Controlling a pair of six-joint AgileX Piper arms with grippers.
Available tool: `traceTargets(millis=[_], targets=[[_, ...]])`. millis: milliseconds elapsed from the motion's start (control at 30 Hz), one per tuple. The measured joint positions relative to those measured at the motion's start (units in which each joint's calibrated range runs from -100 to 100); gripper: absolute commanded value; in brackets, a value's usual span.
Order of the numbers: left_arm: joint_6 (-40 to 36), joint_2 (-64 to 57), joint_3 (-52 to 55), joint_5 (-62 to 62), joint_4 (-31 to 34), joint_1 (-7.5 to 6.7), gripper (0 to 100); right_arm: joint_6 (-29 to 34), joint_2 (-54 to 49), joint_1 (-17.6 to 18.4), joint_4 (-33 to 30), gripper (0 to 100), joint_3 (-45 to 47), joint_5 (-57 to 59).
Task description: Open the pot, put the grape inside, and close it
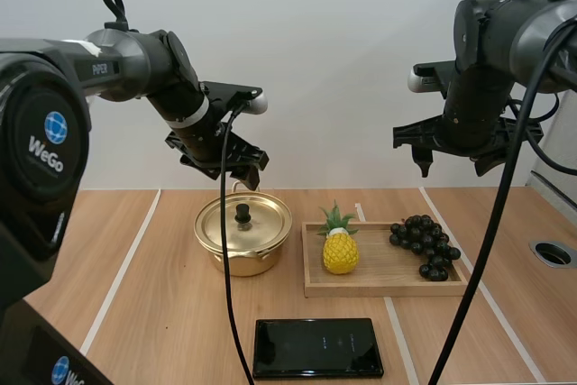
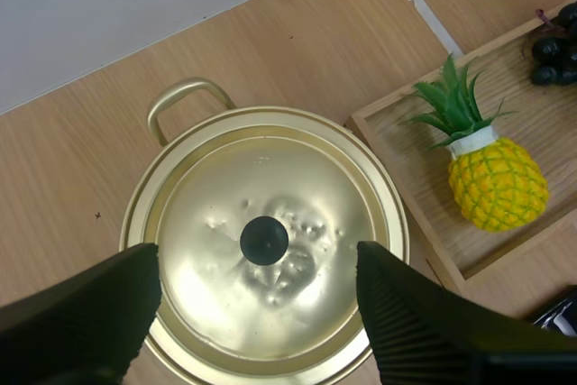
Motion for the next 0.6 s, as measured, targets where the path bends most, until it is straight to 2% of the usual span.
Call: traceTargets(millis=[600], targets=[[4.4,7.0,0.0,-1.4,0.0,0.0,100,-1.2,0.0,0.0,0.1,100,0.0,0.0]])
